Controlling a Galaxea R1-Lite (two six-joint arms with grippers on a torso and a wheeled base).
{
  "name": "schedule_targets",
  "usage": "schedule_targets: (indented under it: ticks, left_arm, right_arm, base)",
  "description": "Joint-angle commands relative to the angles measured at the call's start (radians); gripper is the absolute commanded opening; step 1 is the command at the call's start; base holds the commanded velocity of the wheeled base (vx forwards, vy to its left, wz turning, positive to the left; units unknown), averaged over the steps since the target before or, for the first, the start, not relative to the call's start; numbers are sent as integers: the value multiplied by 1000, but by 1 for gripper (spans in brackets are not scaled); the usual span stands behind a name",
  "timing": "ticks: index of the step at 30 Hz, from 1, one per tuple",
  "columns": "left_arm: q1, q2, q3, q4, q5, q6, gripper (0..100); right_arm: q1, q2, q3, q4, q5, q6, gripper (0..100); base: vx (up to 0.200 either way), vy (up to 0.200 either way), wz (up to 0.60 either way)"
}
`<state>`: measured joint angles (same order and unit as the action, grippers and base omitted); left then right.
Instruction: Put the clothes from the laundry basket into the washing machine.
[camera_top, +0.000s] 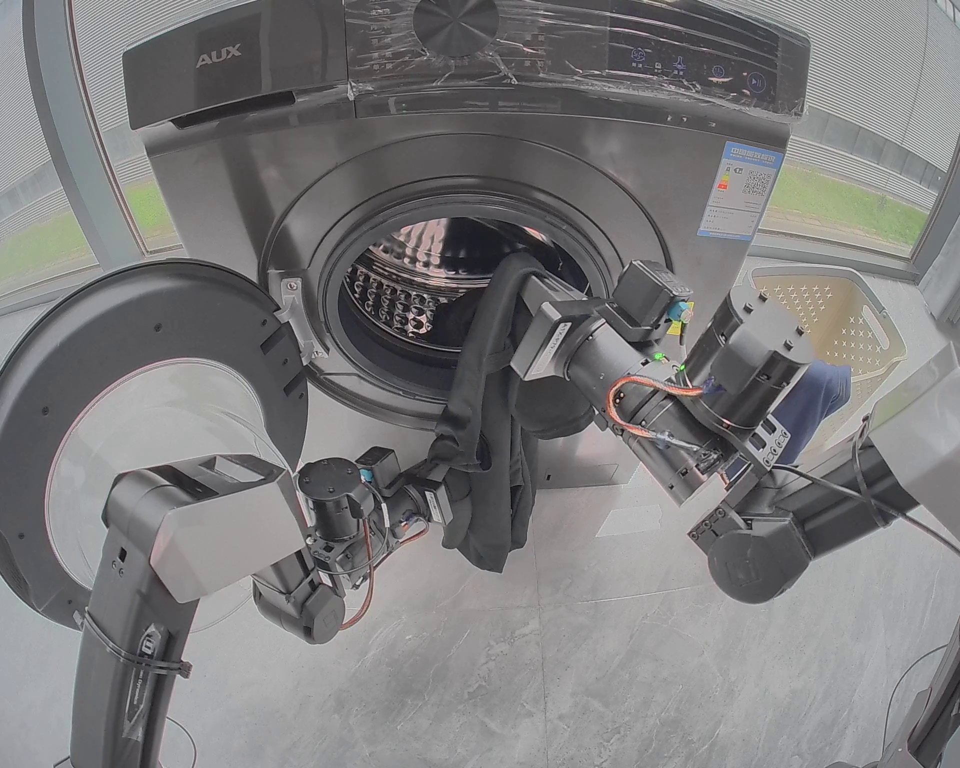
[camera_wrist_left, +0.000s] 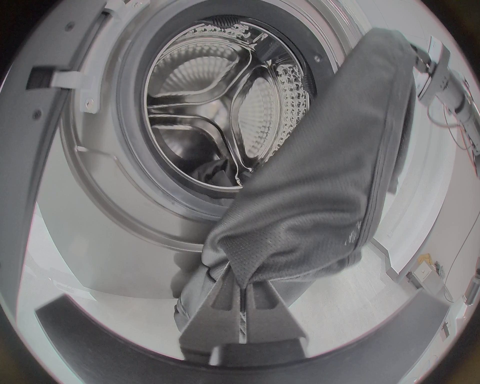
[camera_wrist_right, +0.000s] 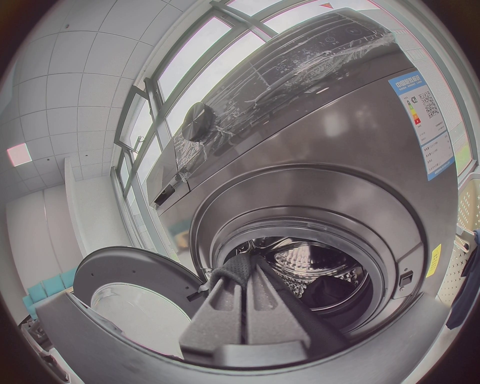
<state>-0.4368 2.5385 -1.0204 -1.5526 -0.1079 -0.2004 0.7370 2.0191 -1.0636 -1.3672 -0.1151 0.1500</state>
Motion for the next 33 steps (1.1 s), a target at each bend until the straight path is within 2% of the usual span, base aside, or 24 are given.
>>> schedule_targets:
  ticks: [1,4,8,13,14,15,17,23,25,33]
  left_arm:
    - [21,-152,112,-9,-3,6,0]
    - [50,-323,204,-6,-18,-2,0]
    - [61,-486,287,-3,-65,-8,0]
    - [64,-641,372,-3,-62,-13,0]
    - [69,-653,375,-1,-62,-16,0]
    - [84,-679,376,-1,-62,-31,0]
    - [101,-707,381,-1,-64,-36,0]
    - [109,-748,411,-1,-64,-30,0]
    - [109,-774,405,-1,-64,-37,0]
    - [104,-831,410,0,-62,-37,0]
  right_arm:
    - [-34,-37,68,-3,0,2,0]
    - [-59,-92,185,-12,3,6,0]
    - [-90,-163,315,-24,15,23,0]
    - [-100,-198,444,-110,12,57,0]
    - [-105,-197,450,-119,12,62,0]
    - [-126,-191,465,-138,14,65,0]
    - [-163,-186,481,-148,15,60,0]
    - [-212,-212,472,-133,18,40,0]
    - [-231,-231,479,-133,20,36,0]
    - [-257,-246,487,-133,35,34,0]
  base:
    - [0,0,0]
    - [0,0,0]
    - [0,0,0]
    - [0,0,0]
    - [0,0,0]
    - [0,0,0]
    - [0,0,0]
    - [0,0,0]
    - [0,0,0]
    - [0,0,0]
